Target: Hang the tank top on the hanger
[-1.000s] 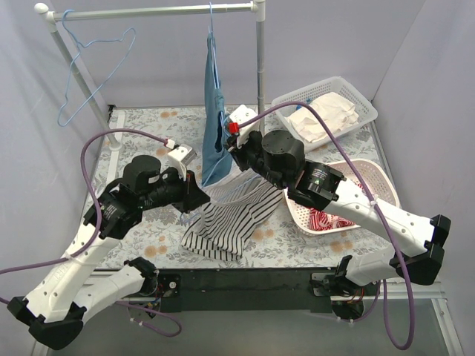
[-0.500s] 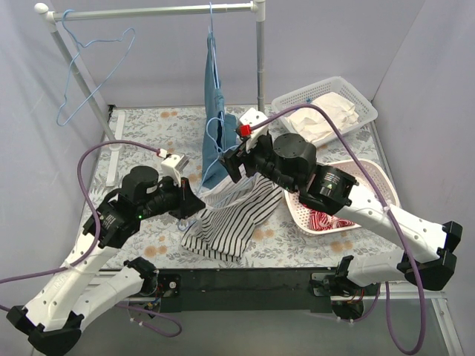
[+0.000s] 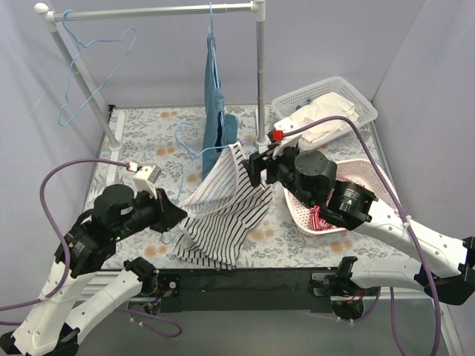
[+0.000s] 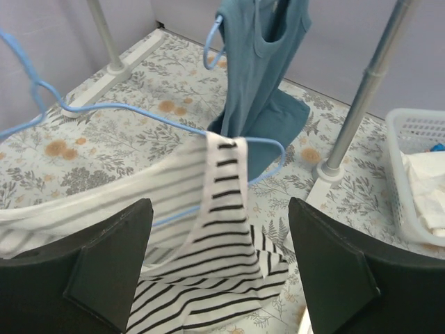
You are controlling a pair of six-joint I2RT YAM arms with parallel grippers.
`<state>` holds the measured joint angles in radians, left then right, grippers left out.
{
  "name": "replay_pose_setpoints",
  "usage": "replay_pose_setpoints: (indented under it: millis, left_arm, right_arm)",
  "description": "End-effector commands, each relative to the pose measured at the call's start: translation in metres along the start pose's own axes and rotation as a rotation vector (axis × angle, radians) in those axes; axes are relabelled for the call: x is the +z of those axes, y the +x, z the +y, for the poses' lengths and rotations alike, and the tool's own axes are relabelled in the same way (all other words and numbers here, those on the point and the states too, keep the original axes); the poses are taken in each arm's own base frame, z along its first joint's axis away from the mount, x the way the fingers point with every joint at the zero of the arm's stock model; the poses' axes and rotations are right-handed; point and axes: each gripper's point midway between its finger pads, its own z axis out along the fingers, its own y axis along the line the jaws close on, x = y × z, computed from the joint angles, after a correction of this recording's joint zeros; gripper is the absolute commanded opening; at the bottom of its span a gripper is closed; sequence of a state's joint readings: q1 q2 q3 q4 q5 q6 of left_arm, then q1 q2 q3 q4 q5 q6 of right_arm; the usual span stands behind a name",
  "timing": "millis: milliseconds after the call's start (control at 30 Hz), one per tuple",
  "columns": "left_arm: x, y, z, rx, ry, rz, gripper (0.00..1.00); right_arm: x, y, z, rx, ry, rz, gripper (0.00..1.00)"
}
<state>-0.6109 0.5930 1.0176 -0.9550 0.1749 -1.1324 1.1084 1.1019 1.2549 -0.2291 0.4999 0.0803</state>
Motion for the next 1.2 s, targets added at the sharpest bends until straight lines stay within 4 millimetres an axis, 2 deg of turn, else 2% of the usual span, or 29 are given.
replay_pose_setpoints:
  millis: [0,133,333,533,633,700,767,800,867,900,933,1000,1100,1133,1167]
  left_arm:
    - [-0.034,-0.011,0.002,-0.041,-0.06,-0.069,0.0]
    - [-0.056,-0.012,0.006,-0.082,-0.106,-0.092,0.0]
    - [-0.08,-0.013,0.006,-0.09,-0.14,-0.089,0.0]
    - [-0.096,-0.025,0.013,-0.088,-0.215,-0.122,0.0]
    - [-0.101,-0.039,0.024,-0.103,-0.304,-0.164,0.0]
    - [-0.096,-0.051,0.036,-0.105,-0.398,-0.181,0.0]
    - [-0.093,-0.063,0.052,-0.093,-0.51,-0.206,0.0]
    - [-0.084,-0.071,0.054,-0.093,-0.539,-0.198,0.0]
    - [-0.087,-0.091,0.053,-0.062,-0.565,-0.237,0.0]
    - [-0.08,-0.101,0.056,-0.043,-0.611,-0.231,0.0]
    - [-0.085,-0.115,0.051,-0.04,-0.609,-0.264,0.0]
    - [-0.083,-0.131,0.052,0.002,-0.656,-0.266,0.0]
    - [-0.08,-0.165,0.044,0.068,-0.672,-0.308,0.0]
    - [-0.073,-0.174,0.044,0.087,-0.689,-0.308,0.0]
    - [-0.078,-0.188,0.038,0.095,-0.678,-0.351,0.0]
  right_arm:
    - [-0.011,-0.016,-0.02,0.091,0.101,-0.094,0.86]
    - [-0.016,-0.011,-0.029,0.107,0.136,-0.105,0.86]
    - [-0.018,-0.007,-0.034,0.112,0.157,-0.111,0.86]
    - [-0.015,0.0,-0.033,0.107,0.16,-0.094,0.86]
    - [-0.014,0.002,-0.031,0.106,0.15,-0.091,0.86]
    - [-0.014,0.002,-0.028,0.108,0.13,-0.088,0.86]
    - [-0.013,0.003,-0.016,0.121,0.067,-0.078,0.87]
    - [-0.012,0.004,-0.006,0.123,0.018,-0.069,0.87]
    - [-0.009,0.009,0.002,0.126,-0.013,-0.037,0.87]
    - [-0.008,0.011,0.005,0.125,-0.03,-0.024,0.87]
    - [-0.006,0.015,0.007,0.118,-0.034,-0.008,0.87]
    - [-0.007,0.019,0.008,0.115,-0.038,0.01,0.87]
    - [-0.007,0.02,0.01,0.122,-0.051,0.015,0.87]
    - [-0.007,0.02,0.012,0.123,-0.057,0.016,0.87]
    - [-0.007,0.021,0.012,0.124,-0.061,0.018,0.87]
